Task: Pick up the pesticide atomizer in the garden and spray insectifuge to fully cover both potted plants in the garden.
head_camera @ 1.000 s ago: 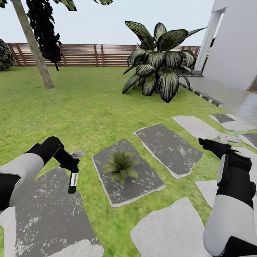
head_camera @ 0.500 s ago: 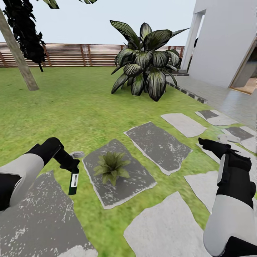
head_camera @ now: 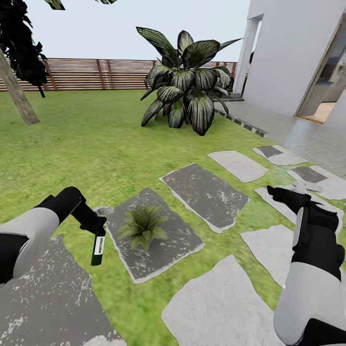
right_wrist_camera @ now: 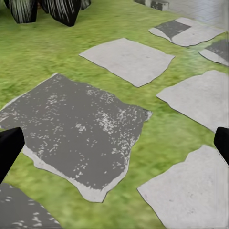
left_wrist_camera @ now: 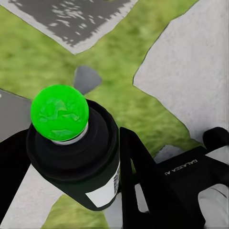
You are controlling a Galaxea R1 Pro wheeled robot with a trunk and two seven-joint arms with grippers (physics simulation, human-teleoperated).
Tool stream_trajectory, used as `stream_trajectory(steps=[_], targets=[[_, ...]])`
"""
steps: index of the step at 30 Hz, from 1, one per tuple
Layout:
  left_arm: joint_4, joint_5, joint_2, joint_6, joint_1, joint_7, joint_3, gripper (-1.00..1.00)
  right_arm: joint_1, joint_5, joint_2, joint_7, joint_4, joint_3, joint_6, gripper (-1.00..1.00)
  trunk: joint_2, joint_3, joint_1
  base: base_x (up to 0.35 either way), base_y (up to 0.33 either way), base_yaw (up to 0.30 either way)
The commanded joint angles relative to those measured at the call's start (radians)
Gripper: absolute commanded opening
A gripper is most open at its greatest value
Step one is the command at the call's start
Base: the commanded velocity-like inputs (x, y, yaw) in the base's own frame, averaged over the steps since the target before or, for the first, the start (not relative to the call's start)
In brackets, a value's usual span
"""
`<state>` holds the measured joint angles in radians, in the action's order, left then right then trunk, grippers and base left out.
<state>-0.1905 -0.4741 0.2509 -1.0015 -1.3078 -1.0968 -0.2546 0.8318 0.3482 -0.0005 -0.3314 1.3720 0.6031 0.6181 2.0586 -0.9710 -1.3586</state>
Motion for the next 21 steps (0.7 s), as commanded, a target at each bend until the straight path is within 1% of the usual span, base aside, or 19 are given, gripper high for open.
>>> stream_trajectory(steps=[1,10,13,16,21], targets=[[0.002,-0.006,0.001,-0.006,0.000,-0.009,0.000,-1.00,0.001,0.011,0.000,-0.009,0.001,0.001,0.003,1.00,0.000,-0.001,0.000,0.000,0.000,-0.285],[0.008,-0.006,0.002,-0.006,0.000,-0.009,0.000,-1.00,0.001,0.010,0.000,-0.009,0.001,0.001,0.003,1.00,0.000,-0.001,0.000,0.002,0.000,-0.297],[0.008,-0.006,0.002,-0.006,0.000,-0.009,0.000,-1.00,0.001,0.010,0.000,-0.009,0.001,0.001,0.003,1.00,0.000,-0.001,0.000,0.118,0.002,-0.282],[0.008,-0.006,0.002,-0.006,0.000,-0.009,-0.001,-1.00,0.001,0.011,0.000,-0.009,0.001,0.001,0.003,1.00,0.000,-0.001,0.000,0.241,0.085,-0.120],[0.008,-0.006,0.001,-0.006,0.000,-0.009,0.000,-1.00,0.001,0.010,0.000,-0.009,0.001,0.001,0.003,1.00,0.000,-0.001,0.000,0.287,0.143,-0.020]])
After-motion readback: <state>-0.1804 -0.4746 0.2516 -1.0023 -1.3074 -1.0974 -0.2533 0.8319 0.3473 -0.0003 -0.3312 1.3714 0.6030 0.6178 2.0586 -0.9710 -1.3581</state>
